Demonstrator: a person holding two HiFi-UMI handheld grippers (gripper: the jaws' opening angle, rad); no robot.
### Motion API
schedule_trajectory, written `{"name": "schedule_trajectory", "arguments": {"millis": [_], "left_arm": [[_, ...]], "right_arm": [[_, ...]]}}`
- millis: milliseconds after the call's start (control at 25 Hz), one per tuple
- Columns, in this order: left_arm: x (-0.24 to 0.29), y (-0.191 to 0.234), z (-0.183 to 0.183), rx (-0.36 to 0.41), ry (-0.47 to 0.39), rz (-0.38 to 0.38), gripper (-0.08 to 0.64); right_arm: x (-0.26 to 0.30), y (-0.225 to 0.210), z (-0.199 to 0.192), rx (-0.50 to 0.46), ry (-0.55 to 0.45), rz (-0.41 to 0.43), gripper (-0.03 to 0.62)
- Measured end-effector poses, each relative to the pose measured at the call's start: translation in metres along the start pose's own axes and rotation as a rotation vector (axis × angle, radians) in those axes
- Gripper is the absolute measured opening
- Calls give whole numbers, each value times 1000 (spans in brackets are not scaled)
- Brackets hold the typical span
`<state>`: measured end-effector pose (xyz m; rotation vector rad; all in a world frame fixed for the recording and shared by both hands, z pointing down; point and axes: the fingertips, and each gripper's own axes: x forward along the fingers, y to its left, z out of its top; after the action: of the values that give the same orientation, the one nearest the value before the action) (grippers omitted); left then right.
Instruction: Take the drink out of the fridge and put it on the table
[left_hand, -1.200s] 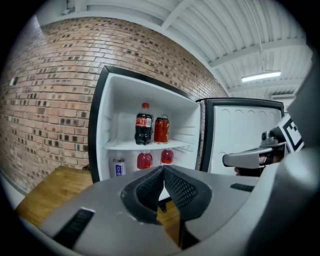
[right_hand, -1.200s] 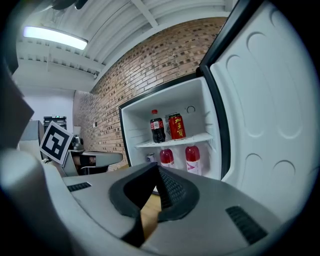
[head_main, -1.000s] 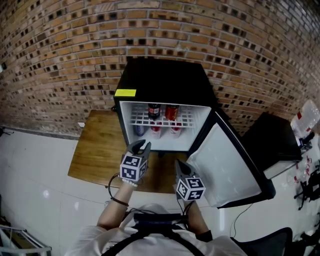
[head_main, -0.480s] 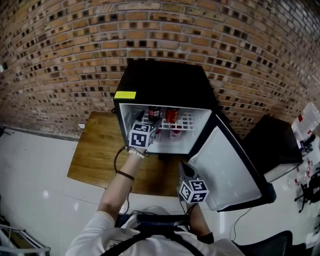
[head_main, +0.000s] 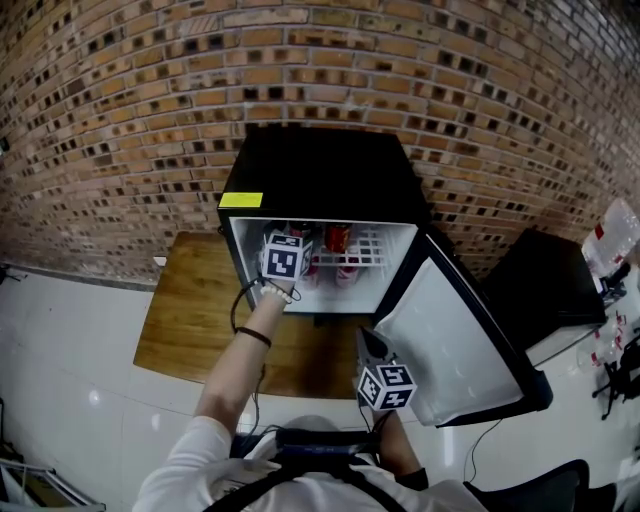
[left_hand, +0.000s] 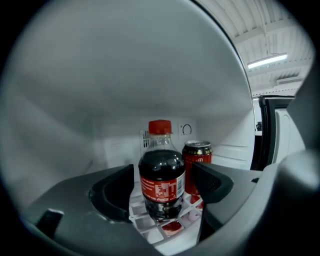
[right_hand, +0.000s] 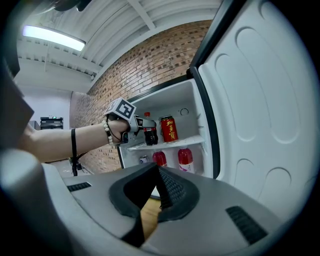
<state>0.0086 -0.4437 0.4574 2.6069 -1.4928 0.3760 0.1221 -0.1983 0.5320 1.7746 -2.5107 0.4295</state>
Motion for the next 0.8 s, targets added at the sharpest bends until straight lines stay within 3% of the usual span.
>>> {"name": "schedule_trajectory", "arguments": {"millis": [280,600,800], "left_arm": [[5,3,5,-3,-4,-14,302],[-4,1,6,-21,1,-37,295],[-31,-9,10,-38,-42,-51,295]], "right_arm": [[4,-3,-1,3,2,-4,14],[2,-4,1,9,-3,-11,14],[3,-2,0,13,-3,-5,14]]}}
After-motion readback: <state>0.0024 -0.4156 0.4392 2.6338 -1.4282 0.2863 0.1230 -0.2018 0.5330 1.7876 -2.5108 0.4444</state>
